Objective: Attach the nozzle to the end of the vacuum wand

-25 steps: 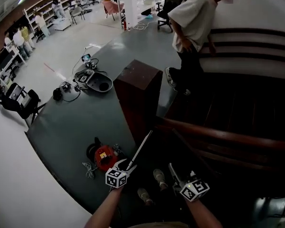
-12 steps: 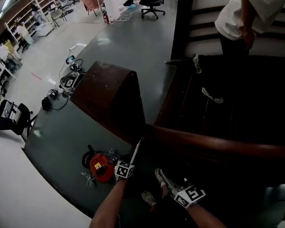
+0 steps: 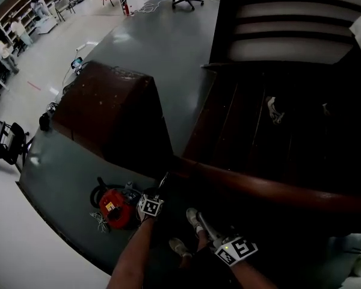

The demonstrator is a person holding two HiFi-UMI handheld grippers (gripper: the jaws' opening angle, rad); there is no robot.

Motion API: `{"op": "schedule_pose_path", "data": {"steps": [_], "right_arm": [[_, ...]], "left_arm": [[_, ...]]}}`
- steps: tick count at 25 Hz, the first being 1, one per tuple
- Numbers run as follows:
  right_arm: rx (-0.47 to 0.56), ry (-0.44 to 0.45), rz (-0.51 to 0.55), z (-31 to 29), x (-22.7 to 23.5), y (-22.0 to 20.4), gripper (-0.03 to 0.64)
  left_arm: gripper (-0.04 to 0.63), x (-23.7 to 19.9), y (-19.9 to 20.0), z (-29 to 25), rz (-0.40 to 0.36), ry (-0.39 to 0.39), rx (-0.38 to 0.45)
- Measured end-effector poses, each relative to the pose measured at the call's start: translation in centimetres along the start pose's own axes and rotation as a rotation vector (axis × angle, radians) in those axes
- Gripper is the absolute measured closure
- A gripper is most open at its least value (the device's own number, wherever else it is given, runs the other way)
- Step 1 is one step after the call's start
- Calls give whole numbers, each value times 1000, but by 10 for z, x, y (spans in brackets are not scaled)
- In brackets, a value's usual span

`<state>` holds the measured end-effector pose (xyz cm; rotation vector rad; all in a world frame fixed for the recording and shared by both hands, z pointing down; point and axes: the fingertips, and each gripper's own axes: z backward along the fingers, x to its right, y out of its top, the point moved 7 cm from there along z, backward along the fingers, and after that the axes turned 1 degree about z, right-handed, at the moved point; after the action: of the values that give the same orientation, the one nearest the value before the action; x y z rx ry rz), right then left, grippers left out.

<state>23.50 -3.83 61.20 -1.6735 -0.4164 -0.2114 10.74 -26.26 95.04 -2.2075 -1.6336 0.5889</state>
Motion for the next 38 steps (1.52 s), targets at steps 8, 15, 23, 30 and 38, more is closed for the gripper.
{"op": "schedule_pose_path", "data": {"steps": [8, 15, 23, 30, 38], "right_arm": [[-1, 19, 14, -10, -6, -1, 436], [-7, 21, 7, -24, -11, -7, 436], [0, 50, 0, -28, -36, 3, 436], [2, 152, -53, -15, -85, -23, 436], [-74, 281, -45, -23, -155, -49, 437]], "left_arm": [[435, 8, 9, -7, -67, -29, 2], [451, 12, -4, 15, -80, -34, -13], [451, 26, -39, 83, -90, -37, 5], [451, 33, -84, 140, -66, -6, 40], [451, 59, -136, 201, -65, 8, 80]]}}
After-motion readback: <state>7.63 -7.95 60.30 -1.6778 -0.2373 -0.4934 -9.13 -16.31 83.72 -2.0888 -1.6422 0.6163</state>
